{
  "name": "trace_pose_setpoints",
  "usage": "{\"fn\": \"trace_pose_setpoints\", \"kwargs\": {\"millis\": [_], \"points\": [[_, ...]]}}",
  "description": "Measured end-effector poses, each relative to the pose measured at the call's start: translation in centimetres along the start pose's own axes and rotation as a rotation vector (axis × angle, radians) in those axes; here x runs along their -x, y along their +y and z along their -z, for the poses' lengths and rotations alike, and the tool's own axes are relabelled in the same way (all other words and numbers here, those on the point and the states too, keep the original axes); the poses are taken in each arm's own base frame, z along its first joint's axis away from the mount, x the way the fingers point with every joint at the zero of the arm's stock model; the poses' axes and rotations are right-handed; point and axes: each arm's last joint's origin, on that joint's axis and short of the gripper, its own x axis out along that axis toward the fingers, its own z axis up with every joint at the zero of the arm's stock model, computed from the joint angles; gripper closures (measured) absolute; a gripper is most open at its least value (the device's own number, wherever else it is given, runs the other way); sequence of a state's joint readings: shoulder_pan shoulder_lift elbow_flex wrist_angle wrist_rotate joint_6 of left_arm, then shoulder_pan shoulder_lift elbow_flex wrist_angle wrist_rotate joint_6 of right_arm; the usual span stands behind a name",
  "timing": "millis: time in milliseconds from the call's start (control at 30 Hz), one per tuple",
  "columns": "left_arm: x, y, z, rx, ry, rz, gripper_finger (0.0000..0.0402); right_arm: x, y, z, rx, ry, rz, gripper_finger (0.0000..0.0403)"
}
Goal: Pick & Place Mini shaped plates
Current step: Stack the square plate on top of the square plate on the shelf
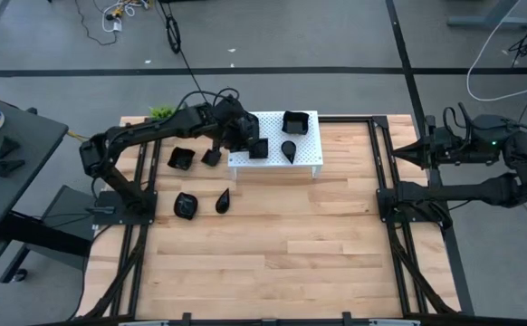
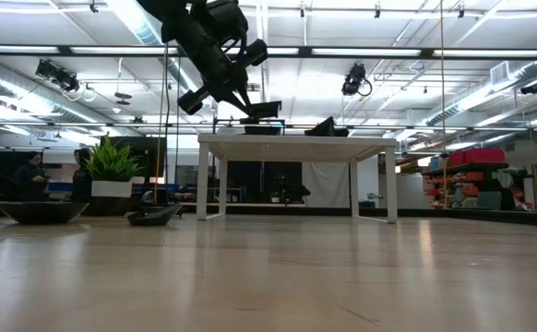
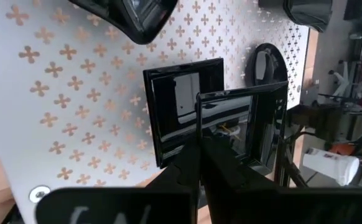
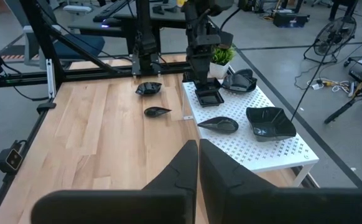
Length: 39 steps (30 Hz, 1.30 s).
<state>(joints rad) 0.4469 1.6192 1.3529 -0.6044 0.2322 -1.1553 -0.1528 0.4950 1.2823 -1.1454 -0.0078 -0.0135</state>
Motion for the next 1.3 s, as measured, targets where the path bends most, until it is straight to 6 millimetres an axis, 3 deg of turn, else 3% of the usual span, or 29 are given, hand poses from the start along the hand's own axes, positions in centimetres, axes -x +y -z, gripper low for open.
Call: {"fn": "trace_pose_setpoints", "kwargs": {"millis": [1300], "points": [[-0.73,0.65,-0.05,0.02,-0.01,-0.072,0.0387,-0.01,0.0,0.0,0.0,0.001,0.0,0.0383]]}}
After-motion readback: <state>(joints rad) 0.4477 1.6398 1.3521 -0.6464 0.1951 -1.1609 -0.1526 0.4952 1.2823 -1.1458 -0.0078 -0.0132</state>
